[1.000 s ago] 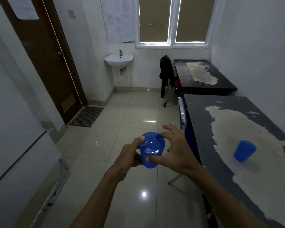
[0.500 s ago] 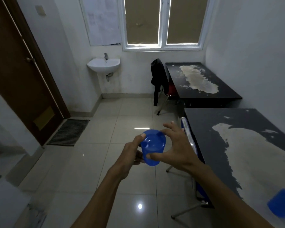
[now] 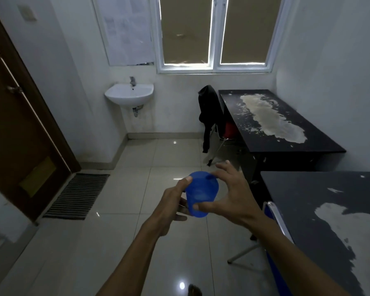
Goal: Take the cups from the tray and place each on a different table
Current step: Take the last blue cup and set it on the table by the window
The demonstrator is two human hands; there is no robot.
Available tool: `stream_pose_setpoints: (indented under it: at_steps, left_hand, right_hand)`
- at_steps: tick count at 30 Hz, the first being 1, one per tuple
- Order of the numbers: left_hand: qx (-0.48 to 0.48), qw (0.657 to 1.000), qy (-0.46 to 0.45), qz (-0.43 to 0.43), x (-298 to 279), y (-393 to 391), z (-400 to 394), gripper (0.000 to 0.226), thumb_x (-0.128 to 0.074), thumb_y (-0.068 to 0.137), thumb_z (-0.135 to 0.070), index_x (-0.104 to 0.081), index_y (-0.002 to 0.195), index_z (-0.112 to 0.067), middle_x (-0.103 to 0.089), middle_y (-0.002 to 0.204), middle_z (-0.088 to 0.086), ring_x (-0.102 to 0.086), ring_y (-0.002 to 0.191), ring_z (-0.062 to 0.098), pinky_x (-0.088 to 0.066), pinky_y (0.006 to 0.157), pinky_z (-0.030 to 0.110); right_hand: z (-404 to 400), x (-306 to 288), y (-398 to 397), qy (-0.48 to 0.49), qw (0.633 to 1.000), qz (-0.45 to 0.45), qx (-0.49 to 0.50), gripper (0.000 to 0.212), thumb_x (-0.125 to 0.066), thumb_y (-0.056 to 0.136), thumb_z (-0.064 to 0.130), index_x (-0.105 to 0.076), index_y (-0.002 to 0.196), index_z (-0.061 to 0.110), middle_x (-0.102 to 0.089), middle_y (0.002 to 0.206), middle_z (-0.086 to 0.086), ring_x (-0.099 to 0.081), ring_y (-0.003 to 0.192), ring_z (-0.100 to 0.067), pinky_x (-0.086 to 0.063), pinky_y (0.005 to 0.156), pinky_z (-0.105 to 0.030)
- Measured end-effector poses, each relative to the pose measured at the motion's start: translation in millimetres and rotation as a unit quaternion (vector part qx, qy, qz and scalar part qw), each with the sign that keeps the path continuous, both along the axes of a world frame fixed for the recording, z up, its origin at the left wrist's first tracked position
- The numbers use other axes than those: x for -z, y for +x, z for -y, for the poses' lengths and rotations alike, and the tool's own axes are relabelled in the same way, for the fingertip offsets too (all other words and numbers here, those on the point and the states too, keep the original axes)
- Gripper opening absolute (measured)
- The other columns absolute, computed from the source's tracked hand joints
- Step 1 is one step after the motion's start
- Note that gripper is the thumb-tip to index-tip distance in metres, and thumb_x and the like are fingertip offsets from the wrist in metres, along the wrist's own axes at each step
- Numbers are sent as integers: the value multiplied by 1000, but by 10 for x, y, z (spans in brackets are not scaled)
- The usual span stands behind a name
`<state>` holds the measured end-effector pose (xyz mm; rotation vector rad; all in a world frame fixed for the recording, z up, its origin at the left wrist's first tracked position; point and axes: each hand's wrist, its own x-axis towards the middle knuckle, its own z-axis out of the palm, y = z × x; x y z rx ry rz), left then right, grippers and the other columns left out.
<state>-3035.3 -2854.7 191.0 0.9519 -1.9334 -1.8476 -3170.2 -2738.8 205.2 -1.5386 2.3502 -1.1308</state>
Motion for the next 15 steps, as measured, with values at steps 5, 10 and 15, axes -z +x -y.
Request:
stream_pose_setpoints:
  at_steps: [5, 10, 15]
  left_hand:
    - [5, 1000, -5, 10, 4, -622, 910, 52, -38, 74, -72, -55, 102, -32, -71, 84, 10, -72, 69, 17, -56, 75, 39]
    - [21, 1000, -2, 6, -35, -1281, 1788, 50, -41, 79, -74, -58, 102, -33, -73, 77, 5, -73, 69, 17, -53, 73, 38]
    - [46, 999, 5, 15, -48, -1886, 2550, 55, -39, 74, -77, -59, 104, -36, -75, 81, 5, -74, 74, 22, -53, 75, 39]
  right_hand:
    - [888, 30, -658, -2, 1000, -9, -7, 84, -79, 53, 61, -59, 124, 20, -39, 151, -3, -21, 145, -16, -11, 119, -50]
    - [1713, -65, -1322, -5, 1000, -3, -13, 83, -79, 52, 60, -60, 123, 20, -39, 151, -2, -21, 145, -16, -7, 118, -47]
    - [2408, -108, -1873, 5, 1000, 20, 4, 84, -75, 53, 60, -59, 125, 20, -37, 152, -3, -18, 146, -16, -7, 120, -51]
